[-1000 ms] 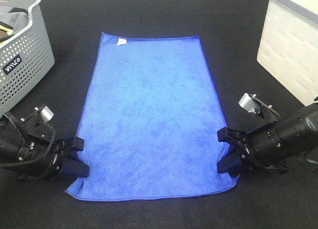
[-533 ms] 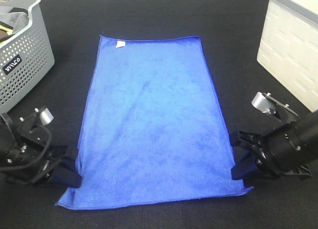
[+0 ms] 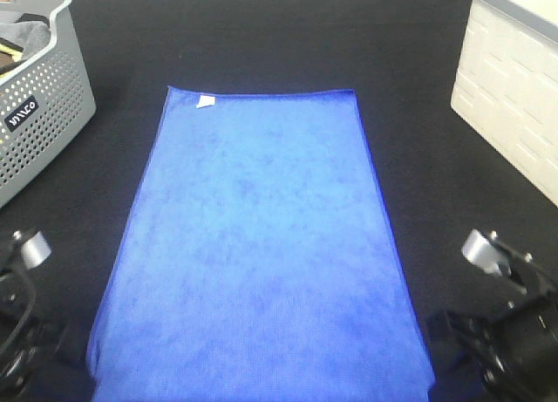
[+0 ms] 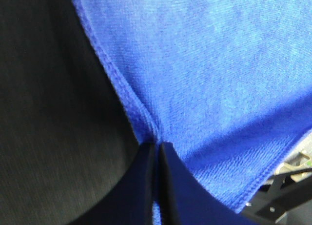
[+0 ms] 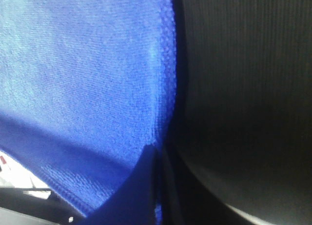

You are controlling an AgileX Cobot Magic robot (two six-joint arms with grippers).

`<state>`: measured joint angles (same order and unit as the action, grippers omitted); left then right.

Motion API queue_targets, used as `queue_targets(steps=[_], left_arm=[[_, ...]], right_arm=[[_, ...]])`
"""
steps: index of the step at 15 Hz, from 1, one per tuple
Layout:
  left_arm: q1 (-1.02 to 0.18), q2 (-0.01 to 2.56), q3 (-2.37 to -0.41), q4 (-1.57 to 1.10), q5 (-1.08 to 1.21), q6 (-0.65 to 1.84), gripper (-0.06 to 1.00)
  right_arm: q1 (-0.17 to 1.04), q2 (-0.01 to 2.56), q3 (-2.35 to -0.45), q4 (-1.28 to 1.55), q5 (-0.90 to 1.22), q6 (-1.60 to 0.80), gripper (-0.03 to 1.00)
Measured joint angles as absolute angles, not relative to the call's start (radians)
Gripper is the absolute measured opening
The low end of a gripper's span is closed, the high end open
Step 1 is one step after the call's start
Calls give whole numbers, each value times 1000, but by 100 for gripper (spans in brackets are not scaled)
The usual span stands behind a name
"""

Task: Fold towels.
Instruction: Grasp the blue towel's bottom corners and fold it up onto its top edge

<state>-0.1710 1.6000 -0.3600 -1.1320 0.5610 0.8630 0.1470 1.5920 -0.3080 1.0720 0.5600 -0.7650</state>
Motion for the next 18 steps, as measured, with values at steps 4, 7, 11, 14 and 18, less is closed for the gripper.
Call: queue_targets(steps=[4,7,11,14,18], left_arm=[[-174,1571,-338,-1132,560,861,1],[-174,1573,-420,-1142,539,860,1],[-174,1575,-574,-1142,461,838,1],[-174,1618,-742,-1125,415,838,1],[-142,1794,-994,-1105,411,829,1]], right_arm=[[147,1544,-295,1072,568,-765,0],[147,1538,-388,1059,572,-765,0],[147,1544,-600,1033,573,-756,0],[147,1663,-834,992,579,-707,0],[147,1875,-1132,903,605,-615,0]])
